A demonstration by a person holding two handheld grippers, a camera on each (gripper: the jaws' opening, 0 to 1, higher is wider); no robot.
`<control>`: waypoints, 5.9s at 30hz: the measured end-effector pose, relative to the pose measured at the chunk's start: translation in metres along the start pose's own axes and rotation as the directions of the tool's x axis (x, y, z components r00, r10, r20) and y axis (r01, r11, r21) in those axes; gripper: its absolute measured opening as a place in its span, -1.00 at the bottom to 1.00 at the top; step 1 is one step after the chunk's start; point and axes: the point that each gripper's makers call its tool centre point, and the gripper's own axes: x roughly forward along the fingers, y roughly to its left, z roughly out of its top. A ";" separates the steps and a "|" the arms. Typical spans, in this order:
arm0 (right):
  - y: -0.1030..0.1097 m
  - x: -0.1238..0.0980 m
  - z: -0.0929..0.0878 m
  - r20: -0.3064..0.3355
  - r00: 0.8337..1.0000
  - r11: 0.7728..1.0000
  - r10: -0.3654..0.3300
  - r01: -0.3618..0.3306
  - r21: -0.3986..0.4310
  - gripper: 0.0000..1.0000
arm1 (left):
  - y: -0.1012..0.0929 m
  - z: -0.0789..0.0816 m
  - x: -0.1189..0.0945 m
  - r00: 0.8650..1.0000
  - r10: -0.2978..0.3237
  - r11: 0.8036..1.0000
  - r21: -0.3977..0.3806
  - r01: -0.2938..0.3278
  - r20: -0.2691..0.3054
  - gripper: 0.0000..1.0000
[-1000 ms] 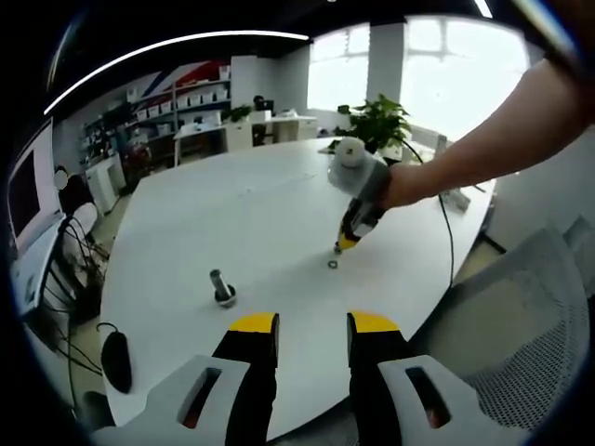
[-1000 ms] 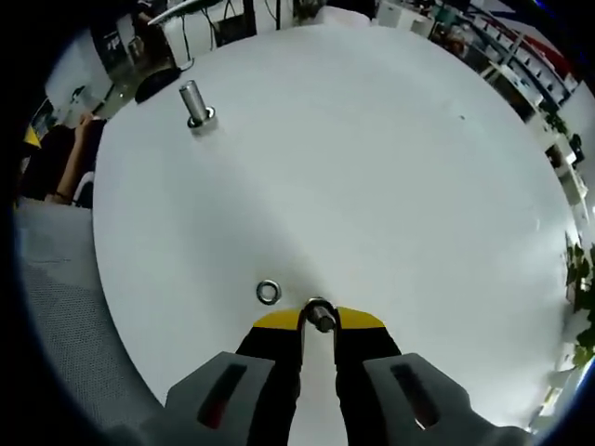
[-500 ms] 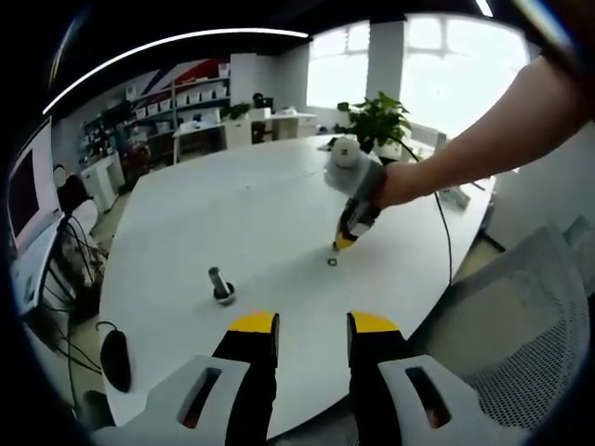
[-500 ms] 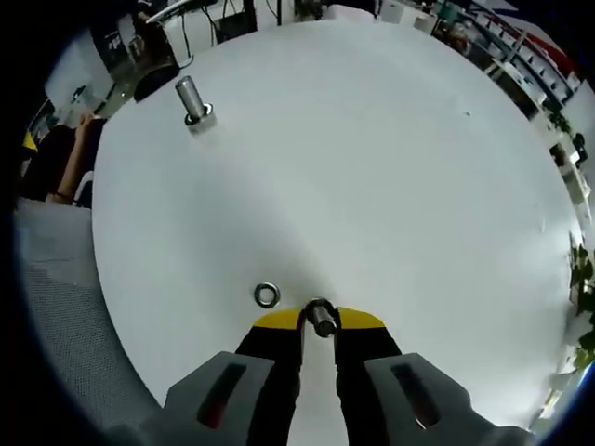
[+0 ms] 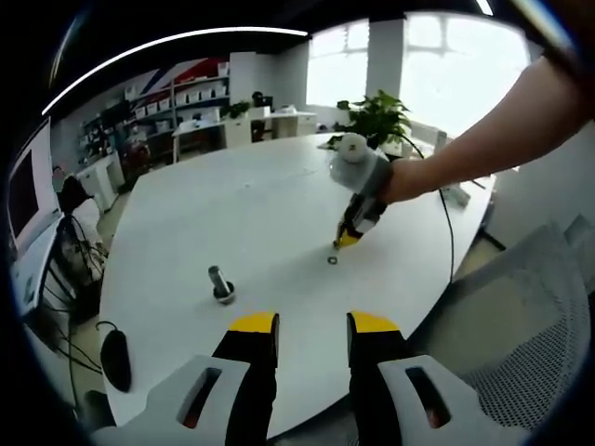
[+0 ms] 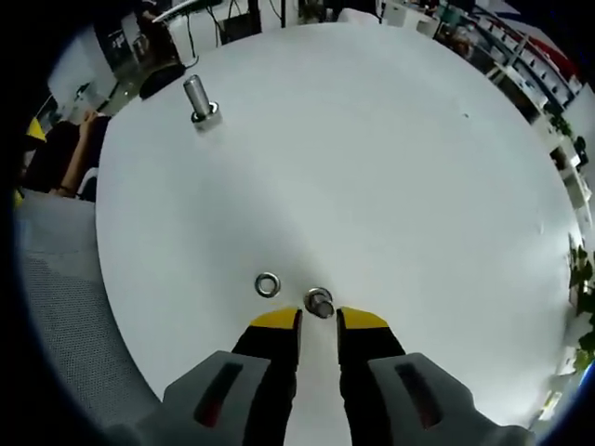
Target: Place the washer onto the threaded stud by aligning its center hole with the stud, sliding it down to the base, and recovering from edge contact or off-axis alignment until the washer reaches the visible bottom stop.
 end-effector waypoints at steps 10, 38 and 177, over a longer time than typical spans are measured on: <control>0.005 -0.006 -0.016 -0.011 1.000 1.000 0.006 -0.005 0.007 -0.63 | 0.002 0.000 0.000 1.000 0.006 1.000 0.002 -0.006 0.001 -0.45; 0.047 0.016 0.015 0.053 0.997 0.997 0.056 -0.059 0.046 -0.59 | 0.004 -0.001 -0.002 1.000 0.024 1.000 0.004 -0.024 0.000 -0.45; 0.001 -0.001 0.003 0.067 0.998 0.997 -0.009 0.004 0.080 -0.68 | 0.006 -0.004 0.000 0.999 0.026 1.000 -0.004 -0.026 -0.018 -0.46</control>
